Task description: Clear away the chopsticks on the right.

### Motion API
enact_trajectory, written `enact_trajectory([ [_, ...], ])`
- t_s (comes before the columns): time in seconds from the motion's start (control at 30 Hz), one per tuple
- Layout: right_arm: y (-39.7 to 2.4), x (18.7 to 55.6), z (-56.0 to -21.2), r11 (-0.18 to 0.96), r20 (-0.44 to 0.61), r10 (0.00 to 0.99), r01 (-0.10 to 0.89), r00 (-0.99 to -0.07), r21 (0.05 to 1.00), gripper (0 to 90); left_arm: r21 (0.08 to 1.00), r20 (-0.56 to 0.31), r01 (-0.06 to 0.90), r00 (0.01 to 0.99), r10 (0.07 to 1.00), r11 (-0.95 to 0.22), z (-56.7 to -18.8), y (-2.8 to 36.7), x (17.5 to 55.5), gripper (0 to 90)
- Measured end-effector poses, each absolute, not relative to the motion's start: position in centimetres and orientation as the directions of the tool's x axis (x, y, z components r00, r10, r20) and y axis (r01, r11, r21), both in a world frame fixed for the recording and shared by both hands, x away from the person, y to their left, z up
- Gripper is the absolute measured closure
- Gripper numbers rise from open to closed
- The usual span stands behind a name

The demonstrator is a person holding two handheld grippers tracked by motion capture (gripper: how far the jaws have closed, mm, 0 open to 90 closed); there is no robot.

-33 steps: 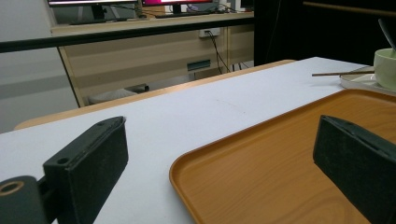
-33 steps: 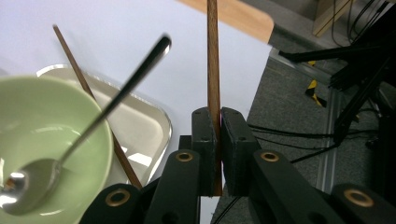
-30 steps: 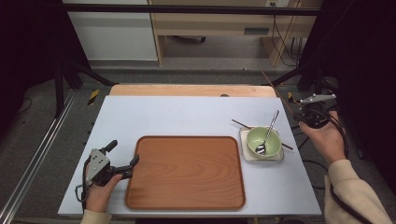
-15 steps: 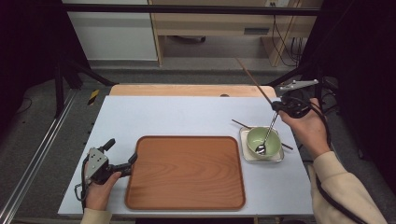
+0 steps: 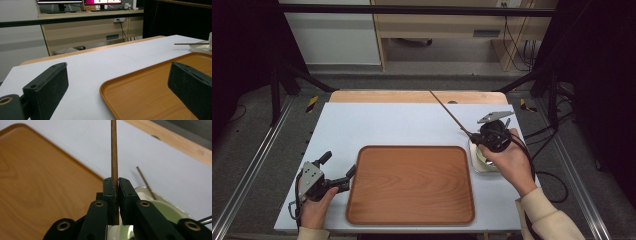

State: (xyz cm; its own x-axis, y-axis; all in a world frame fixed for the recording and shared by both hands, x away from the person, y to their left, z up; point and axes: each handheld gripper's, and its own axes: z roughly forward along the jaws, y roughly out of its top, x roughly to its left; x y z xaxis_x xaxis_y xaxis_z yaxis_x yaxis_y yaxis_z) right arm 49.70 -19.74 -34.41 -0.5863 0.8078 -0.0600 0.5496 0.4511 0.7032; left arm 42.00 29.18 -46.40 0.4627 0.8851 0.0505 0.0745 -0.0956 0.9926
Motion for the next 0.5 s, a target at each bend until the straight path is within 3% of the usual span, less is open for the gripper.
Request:
enact_trajectory([
  [0.5,-17.7,45.7,-38.2,0.459,0.013,0.784,0.594,-0.621,0.661,84.7,0.993,0.052,0.073,0.44,0.897,-0.093,-46.4,30.0,41.4,2.7],
])
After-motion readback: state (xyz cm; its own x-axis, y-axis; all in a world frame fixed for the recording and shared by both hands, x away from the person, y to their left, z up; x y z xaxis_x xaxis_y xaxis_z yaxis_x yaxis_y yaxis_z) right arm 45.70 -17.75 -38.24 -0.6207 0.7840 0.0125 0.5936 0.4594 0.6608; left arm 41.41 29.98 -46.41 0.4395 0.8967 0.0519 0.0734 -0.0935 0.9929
